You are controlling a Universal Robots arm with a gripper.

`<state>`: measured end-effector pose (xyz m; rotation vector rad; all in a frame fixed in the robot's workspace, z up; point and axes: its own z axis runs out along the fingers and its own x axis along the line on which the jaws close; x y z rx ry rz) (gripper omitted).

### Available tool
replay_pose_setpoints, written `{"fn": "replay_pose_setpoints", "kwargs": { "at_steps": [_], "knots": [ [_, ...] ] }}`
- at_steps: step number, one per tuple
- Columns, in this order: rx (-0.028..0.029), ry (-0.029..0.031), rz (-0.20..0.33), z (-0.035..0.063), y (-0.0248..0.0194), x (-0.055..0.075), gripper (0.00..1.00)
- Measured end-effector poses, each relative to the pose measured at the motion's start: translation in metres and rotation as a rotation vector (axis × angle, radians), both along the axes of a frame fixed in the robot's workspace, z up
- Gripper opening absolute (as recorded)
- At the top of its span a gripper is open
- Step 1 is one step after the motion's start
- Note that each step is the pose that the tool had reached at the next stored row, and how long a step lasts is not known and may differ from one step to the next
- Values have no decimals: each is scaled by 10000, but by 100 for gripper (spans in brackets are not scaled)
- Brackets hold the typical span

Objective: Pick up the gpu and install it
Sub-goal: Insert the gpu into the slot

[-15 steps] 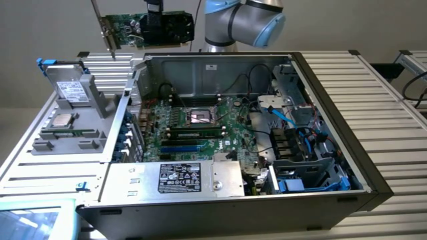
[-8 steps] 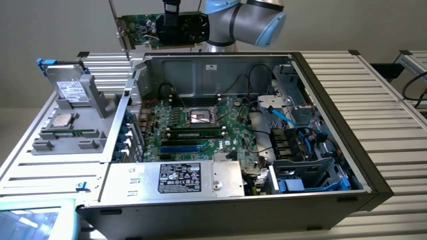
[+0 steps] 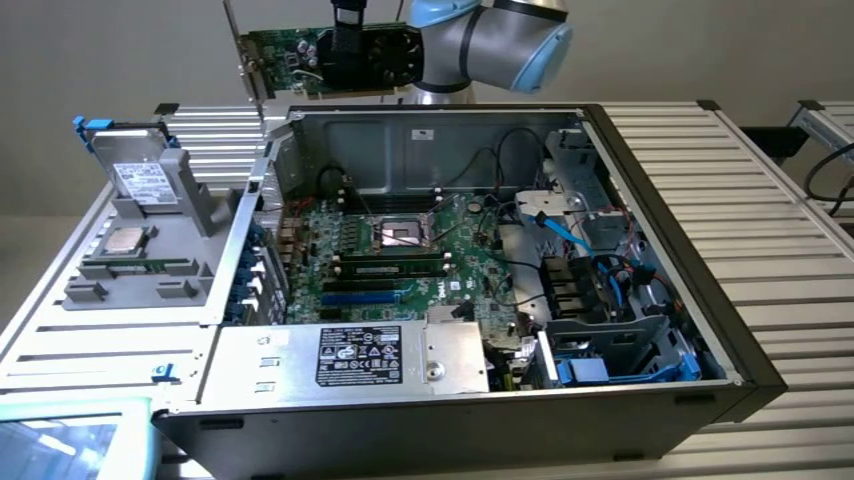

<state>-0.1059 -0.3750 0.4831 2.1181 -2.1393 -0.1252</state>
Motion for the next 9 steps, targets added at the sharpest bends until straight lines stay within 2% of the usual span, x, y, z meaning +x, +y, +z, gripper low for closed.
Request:
{"fn": "replay_pose_setpoints", "kwargs": {
  "at_steps": [9],
  "knots": [
    [0, -2, 0, -1, 0, -3, 28]
  ]
}}
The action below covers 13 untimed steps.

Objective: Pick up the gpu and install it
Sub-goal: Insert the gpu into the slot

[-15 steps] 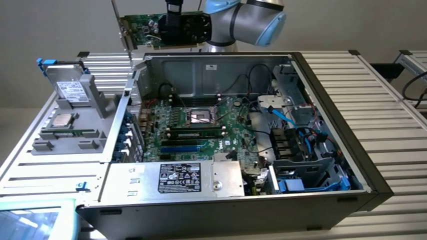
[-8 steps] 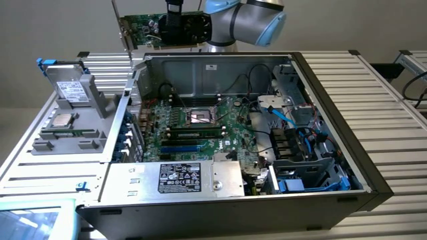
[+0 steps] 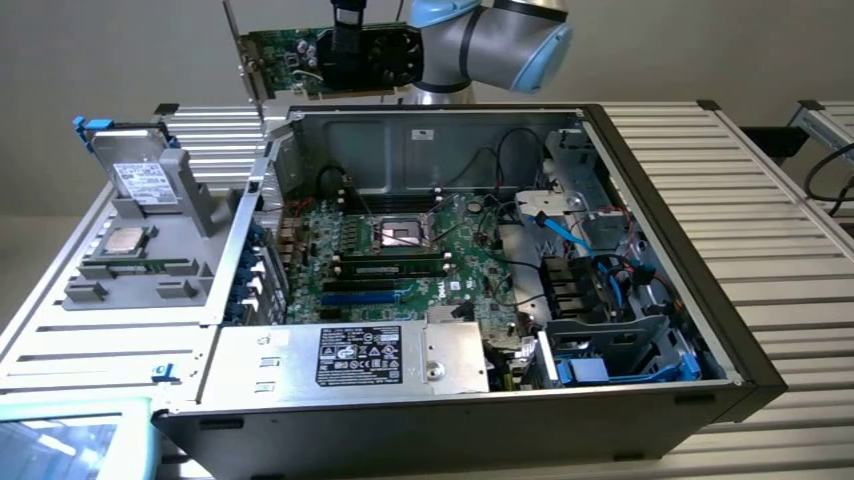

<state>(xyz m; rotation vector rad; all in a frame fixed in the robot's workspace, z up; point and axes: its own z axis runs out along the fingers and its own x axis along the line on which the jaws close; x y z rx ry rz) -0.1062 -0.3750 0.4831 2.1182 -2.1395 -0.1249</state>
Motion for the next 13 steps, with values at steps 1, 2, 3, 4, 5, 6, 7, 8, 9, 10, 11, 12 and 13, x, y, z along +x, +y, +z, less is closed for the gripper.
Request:
{"fn": "replay_pose_setpoints", "kwargs": {
  "at_steps": [1, 2, 3, 4, 5, 6, 7, 8, 9, 10, 11, 12, 13],
  "knots": [
    [1, 0, 3, 0, -19, -2, 28],
    [15, -1, 1, -1, -64, -4, 28],
    [28, -1, 1, -8, -108, -7, 28],
    [34, 0, 1, -18, -147, -8, 28],
    [50, 0, 1, -34, -192, -8, 28],
    [68, -1, 0, -53, -237, -8, 28],
    [77, 0, 0, -71, -278, -8, 28],
    [83, 0, 1, -88, -316, -8, 28],
    [91, -1, 1, -107, -348, -8, 28],
    [94, 0, 0, -124, -378, -8, 28],
    [97, 0, 1, -143, -411, -7, 28],
    [102, -1, 0, -162, -445, -7, 28],
    [105, 0, 0, -180, -477, -5, 28]
  ]
}}
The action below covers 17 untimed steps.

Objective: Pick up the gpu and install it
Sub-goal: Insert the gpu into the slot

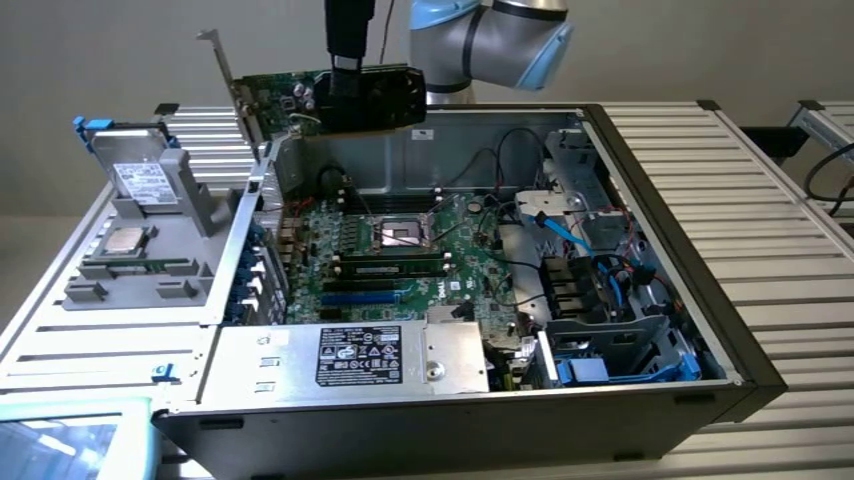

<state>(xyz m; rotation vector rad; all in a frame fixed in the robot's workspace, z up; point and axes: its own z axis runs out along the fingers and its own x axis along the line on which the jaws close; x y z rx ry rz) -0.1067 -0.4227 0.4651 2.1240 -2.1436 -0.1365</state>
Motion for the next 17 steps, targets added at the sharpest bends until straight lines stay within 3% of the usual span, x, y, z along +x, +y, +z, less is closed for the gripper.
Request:
{"fn": "replay_pose_setpoints", "kwargs": {
  "at_steps": [2, 5, 17],
  "knots": [
    [6, 0, 0, -36, -56, 4, 28],
    [10, -2, -12, -91, -97, 16, 28],
    [12, -2, -382, -309, -123, 70, 28]
  ]
}}
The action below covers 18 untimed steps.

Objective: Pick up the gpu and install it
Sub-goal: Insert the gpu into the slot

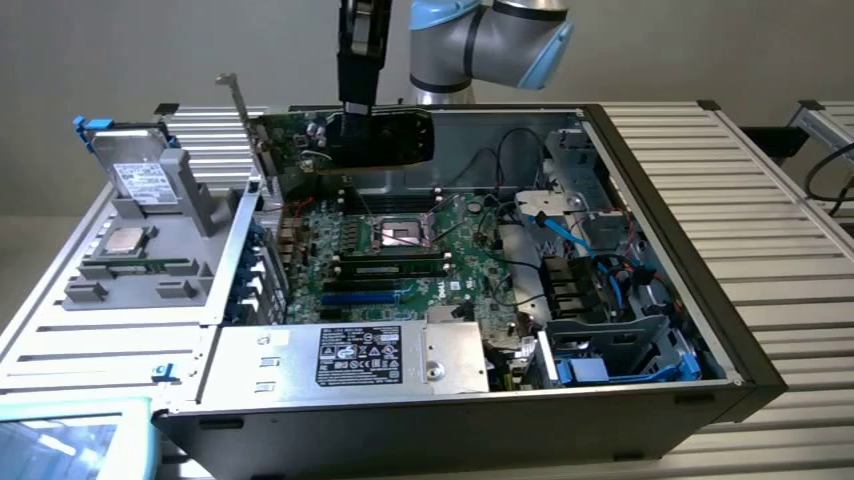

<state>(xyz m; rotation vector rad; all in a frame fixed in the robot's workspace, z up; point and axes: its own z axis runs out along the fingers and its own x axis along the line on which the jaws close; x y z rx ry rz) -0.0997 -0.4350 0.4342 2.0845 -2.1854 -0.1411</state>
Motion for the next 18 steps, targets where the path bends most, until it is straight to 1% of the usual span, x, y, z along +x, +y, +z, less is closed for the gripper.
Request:
{"fn": "replay_pose_setpoints", "kwargs": {
  "at_steps": [5, 7, 9, 16, 18],
  "knots": [
    [1, 0, -196, -91, -6, 14, 28],
    [0, 0, -220, -127, -24, 17, 28],
    [-1, 1, -221, -162, -60, 20, 28],
    [4, -4, -227, -291, -213, 28, 28],
    [5, -5, -231, -328, -243, 36, 28]
  ]
}}
